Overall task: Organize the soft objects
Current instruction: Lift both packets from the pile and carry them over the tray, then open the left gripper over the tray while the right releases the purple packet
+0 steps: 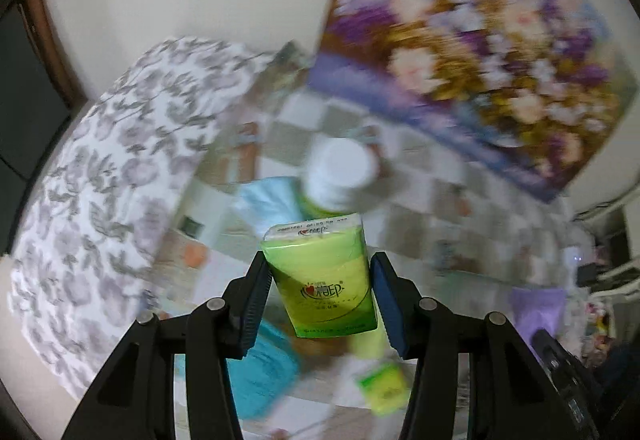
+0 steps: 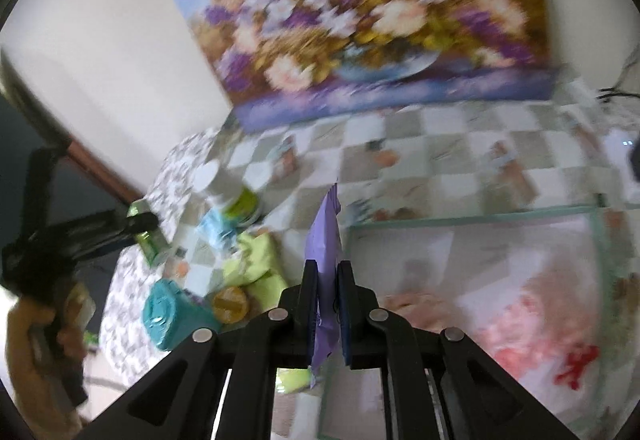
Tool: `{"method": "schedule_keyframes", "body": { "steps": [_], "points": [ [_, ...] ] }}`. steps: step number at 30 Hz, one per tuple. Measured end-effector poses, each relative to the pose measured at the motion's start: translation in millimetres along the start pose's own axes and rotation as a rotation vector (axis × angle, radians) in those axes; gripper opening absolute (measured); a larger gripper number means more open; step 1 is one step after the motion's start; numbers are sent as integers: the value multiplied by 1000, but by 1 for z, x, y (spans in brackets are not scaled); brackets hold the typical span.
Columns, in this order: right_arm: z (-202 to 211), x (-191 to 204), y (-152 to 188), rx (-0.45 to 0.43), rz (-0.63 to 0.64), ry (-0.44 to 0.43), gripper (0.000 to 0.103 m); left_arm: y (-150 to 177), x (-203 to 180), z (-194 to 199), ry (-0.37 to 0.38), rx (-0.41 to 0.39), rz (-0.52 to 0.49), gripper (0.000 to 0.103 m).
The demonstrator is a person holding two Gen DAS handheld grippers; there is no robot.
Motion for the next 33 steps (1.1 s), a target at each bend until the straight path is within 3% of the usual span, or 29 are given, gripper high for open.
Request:
{"method": "schedule_keyframes", "body": {
  "steps": [9,15,20,30,33],
  "points": [
    [56,-79,-17,-112,-117,203,10,35,-106,19,125,-31,-122,52],
    [80,-150,-8,-142,-221,374,10,67,-160,-5,155,38,-243,53],
    [74,-187,3,-105,-274,439,10,91,-191,-25,201,98,-305,53],
    [17,-204,27,59,-244,498,11,124,-206,-75,169,191,-361,53],
    [15,-204,28,78,-241,511,11,128,-209,-78,172,203,-371,65]
  ]
}}
Point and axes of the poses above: each gripper's, at about its wrist camera, not at the fingertips, and z roughly against the way its jaws point, x to its left, y to its underside, the point moved 6 cm from there along -z, roughly the way its jaws point, and after that the axes turned 2 degrees about y, right-handed, at the moved point
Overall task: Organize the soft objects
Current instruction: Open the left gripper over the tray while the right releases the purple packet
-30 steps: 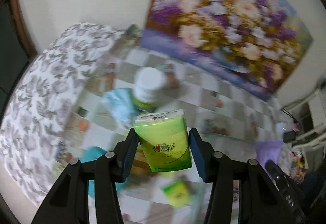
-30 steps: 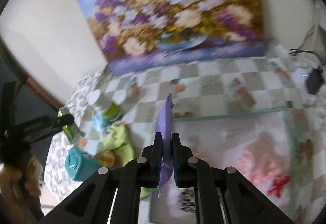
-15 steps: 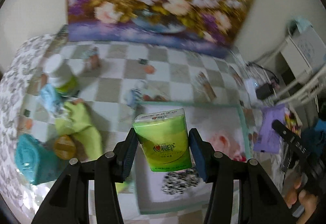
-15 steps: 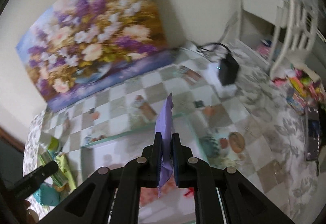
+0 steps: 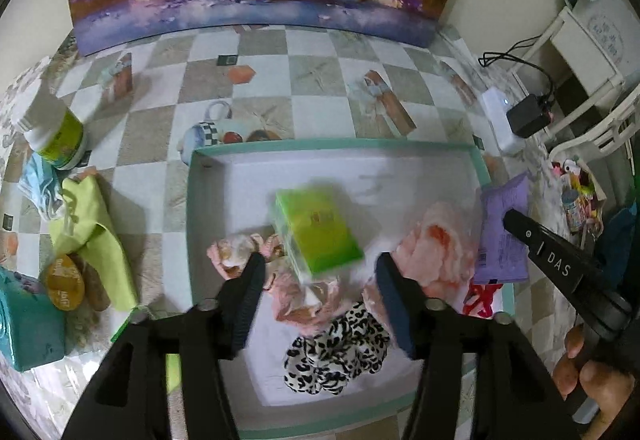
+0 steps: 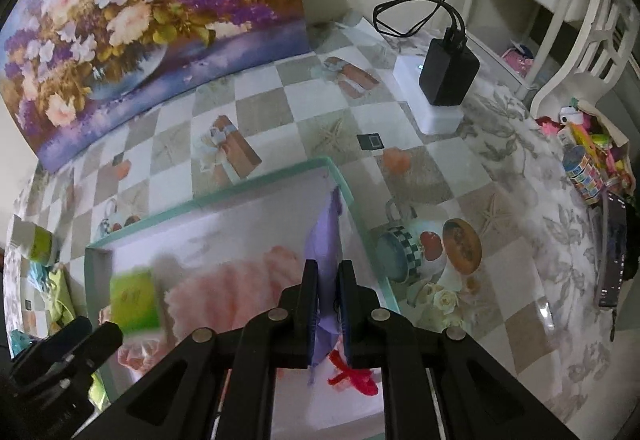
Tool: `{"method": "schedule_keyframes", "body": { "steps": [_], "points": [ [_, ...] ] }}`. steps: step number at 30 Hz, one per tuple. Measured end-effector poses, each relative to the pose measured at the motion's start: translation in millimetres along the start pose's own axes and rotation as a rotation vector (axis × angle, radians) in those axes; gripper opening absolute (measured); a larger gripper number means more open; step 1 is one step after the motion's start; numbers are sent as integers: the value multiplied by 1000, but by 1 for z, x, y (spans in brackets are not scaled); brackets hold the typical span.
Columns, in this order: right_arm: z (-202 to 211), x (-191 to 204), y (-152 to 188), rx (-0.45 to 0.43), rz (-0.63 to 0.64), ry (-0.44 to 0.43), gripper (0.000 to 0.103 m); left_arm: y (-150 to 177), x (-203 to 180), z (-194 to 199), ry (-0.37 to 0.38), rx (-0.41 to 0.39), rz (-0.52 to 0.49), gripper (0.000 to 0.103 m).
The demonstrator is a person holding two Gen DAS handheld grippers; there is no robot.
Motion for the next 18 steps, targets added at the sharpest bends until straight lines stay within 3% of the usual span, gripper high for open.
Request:
{"method": "schedule_keyframes", "body": {
  "steps": [1,5,7,9,13,15,18],
  "points": [
    [1,0,0,3,2,3,12,1,-1,0,0,-3,-1,72],
    [0,1,0,21,-11,-11,13,1,-1,3,-8,-7,-3,75],
    [0,2,0,34,-25,-36,20,1,3,5,-13,-8,8,83],
    [2,3,0,37,-29,-42,39,0,7,8,-19,-14,22,84],
    [7,4,-1,33,-23,-17,49,-3,18,15,-31,-30,61,84],
    [9,4,-1,37,-29,-16,61,-5,28,19,-42,-46,87,84],
    [12,5,-2,40,-39,-27,69,-8,44,23,-72,-69,128,100]
  ]
}}
Point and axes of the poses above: each gripper's, at about its wrist camera, not at the fingertips, and z roughly against the way its jaws point, x to its left, y to its underside, the point moved 6 cm from there along -z, roughly the way its jaws point, and after that the axes turned 2 degrees about y, right-handed, at the moved point
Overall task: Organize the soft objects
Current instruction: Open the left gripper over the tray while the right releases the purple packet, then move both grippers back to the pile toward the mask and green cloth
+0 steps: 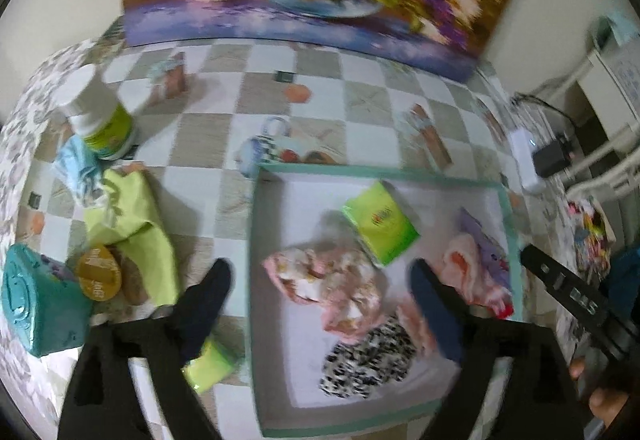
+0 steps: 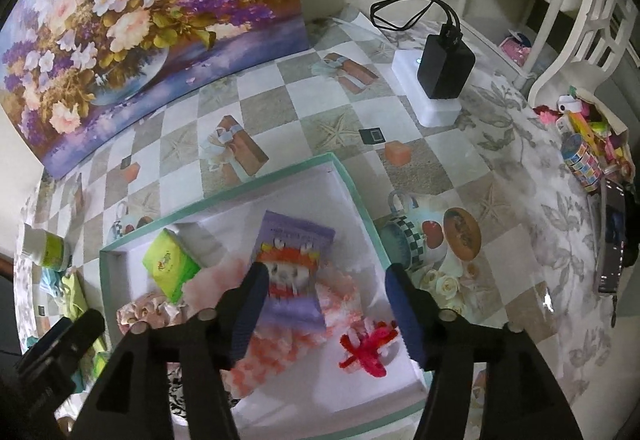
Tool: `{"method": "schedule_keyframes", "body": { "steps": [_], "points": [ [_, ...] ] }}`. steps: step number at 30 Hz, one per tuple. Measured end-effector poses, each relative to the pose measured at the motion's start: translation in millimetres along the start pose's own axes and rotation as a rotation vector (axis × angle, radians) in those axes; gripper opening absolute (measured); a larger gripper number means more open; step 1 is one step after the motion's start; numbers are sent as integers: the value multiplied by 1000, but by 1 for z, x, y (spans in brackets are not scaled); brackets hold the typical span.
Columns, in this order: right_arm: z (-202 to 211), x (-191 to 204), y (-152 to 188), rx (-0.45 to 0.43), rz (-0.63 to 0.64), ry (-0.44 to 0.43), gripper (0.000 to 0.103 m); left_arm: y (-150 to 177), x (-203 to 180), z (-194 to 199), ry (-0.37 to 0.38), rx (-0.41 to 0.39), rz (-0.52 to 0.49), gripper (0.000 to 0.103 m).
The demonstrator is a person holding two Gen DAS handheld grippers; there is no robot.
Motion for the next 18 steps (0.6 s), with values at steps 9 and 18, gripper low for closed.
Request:
{"method": "schedule_keyframes", "body": {
  "steps": [9,18],
  "points": [
    [17,15,-3,-44,57,23,98,-11,54,7,-67,-25,125,102],
    [53,37,-8,-124,85,-31,98,-23,91,42,-59,-94,182,102]
  ]
}}
Point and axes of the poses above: each gripper's, at about its wrist camera, not at the fingertips, and z roughly against the way its jaws point, x to its left, y to its underside, the point moved 6 cm from there along -z, roughly the way its jaws point, and after that the axes turned 2 degrees about y, right-handed, at the moved point
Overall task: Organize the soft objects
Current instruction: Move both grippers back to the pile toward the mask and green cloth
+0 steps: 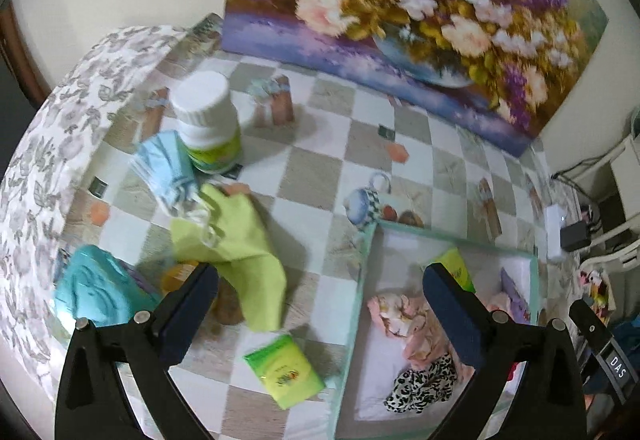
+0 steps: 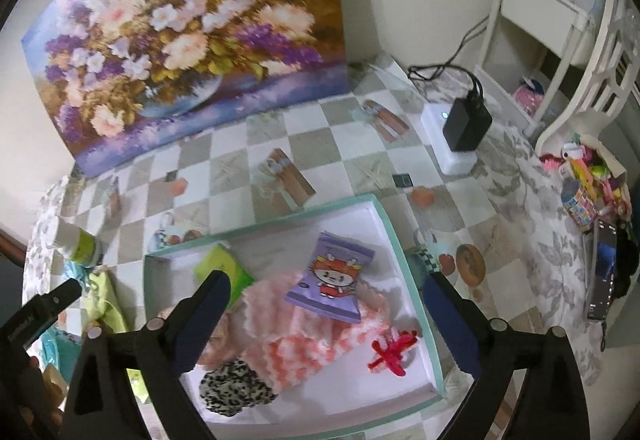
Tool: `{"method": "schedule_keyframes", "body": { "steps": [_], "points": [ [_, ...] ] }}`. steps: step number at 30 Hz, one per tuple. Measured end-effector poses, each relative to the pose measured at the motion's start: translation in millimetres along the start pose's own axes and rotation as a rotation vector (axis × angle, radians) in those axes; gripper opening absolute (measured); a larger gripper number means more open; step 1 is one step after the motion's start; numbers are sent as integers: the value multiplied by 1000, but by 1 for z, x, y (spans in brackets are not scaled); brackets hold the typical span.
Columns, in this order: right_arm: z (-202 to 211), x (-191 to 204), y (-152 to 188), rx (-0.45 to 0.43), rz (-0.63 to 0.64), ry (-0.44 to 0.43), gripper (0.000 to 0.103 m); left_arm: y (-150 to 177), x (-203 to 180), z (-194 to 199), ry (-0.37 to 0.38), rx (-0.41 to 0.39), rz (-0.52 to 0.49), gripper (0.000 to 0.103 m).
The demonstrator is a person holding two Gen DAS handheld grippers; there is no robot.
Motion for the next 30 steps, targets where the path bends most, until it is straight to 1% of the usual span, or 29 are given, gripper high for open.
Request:
{"method": "schedule_keyframes", "body": {
  "steps": [5,10,13,16,24,30],
  "points": [
    [11,7,-2,-21,4,-16,98,-11,25,21,-44,-52,8,102],
    [18,19,-1,-29,33,-17,98,-21,60,42,-133,-107,30,102],
    [19,30,2,-31,57,-23,98,-25,80,51,-179,-123,41,102],
    [20,46,8,-30,87,-35,98,-27,102,60,-225,-142,72,102],
    [16,107,29,-7,205,-103,98,-24,137,68,-224,-149,151,102],
    [12,154,46,16,292,-160,98,-24,163,70,-207,-143,207,102]
  ]
}}
Point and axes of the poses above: each gripper's, at about its wrist camera, not at the fingertips, and z roughly against the way its jaws point, x to its left, y to its underside, the point moved 6 cm from there along -z, roughly the way its jaws point, and after that the axes turned 2 degrees about y, right-handed, at the moved point
